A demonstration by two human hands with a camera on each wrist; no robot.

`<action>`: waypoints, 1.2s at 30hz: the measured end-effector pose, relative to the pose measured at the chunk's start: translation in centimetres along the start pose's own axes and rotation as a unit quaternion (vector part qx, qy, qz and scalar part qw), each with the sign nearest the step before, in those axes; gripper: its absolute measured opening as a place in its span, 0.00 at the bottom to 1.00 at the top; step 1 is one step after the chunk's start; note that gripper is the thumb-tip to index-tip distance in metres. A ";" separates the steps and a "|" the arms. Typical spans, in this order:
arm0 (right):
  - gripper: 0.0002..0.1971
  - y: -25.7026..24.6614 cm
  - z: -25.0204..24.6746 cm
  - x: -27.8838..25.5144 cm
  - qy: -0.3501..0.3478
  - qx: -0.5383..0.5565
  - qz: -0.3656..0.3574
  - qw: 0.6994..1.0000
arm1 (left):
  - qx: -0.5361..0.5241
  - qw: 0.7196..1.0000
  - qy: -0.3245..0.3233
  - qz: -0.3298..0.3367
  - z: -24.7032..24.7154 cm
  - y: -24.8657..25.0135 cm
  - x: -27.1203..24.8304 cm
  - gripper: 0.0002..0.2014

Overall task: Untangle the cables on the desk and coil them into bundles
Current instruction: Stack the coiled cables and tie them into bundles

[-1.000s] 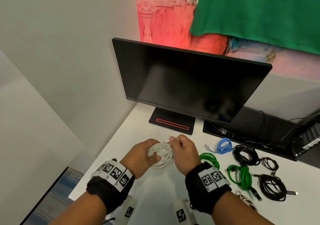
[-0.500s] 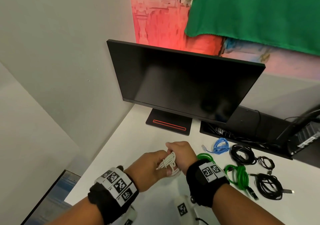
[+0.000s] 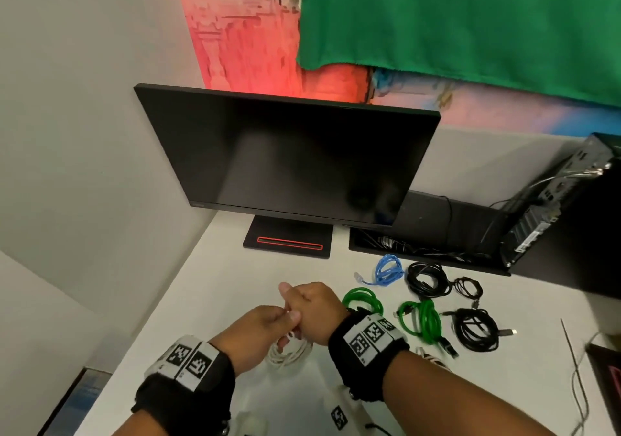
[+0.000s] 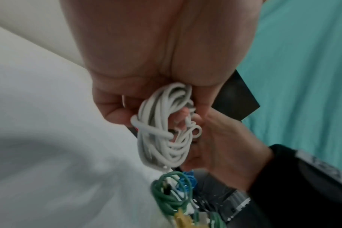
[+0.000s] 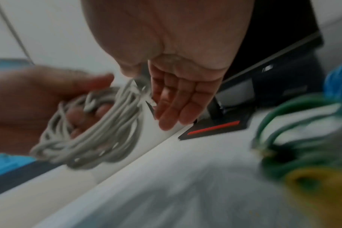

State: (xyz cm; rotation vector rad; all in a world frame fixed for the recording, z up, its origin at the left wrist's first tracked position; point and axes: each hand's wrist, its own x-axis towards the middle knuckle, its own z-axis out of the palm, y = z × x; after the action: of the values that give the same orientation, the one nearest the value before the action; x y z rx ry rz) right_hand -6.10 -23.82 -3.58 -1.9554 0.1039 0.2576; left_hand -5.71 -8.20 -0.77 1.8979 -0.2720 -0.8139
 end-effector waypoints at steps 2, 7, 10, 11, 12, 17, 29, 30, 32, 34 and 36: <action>0.26 0.5 -1.7 -0.3 -0.018 -0.106 -0.008 0.994 | 0.058 0.997 0.041 -0.016 0.4 -1.0 0.3 0.21; 0.17 4.1 -10.7 -0.1 0.085 -0.256 0.113 0.956 | -0.036 0.986 0.154 -0.059 -0.7 -3.8 0.2 0.19; 0.24 6.4 -12.4 0.6 0.063 -0.377 0.189 0.905 | -0.043 0.981 0.178 -0.068 -0.8 -4.2 0.3 0.19; 0.25 6.9 -12.2 0.9 0.050 -0.393 0.201 0.896 | -0.045 0.980 0.183 -0.071 -0.7 -4.2 0.4 0.19; 0.26 7.4 -11.8 1.3 0.039 -0.405 0.206 0.890 | -0.052 0.978 0.187 -0.074 -0.6 -4.2 0.7 0.19; 0.25 8.8 -10.4 2.8 0.001 -0.413 0.223 0.883 | -0.118 0.964 0.214 -0.109 0.3 -4.1 1.9 0.19; 0.12 7.8 -10.3 1.3 0.039 -0.218 0.145 0.964 | -0.194 0.943 0.220 -0.159 1.3 -3.3 2.8 0.17; 0.11 7.2 -10.2 0.9 0.043 -0.193 0.125 0.972 | -0.189 0.944 0.221 -0.157 1.4 -2.9 3.0 0.18; 0.09 5.8 -9.7 -0.3 0.031 -0.159 0.078 0.984 | -0.181 0.947 0.217 -0.153 1.6 -2.2 3.2 0.19; 0.08 4.3 -8.9 -1.8 0.012 -0.156 0.021 0.988 | -0.169 0.954 0.205 -0.139 1.9 -1.5 3.5 0.20; 0.09 2.9 -7.8 -3.1 -0.014 -0.157 -0.022 0.987 | -0.149 0.964 0.185 -0.117 2.5 -0.7 3.7 0.23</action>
State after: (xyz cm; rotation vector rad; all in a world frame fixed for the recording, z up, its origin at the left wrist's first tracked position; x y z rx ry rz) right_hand -8.68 -32.27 -2.57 -2.2632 0.0022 0.2856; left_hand -4.70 -11.56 -3.59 1.7688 0.2958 -0.5969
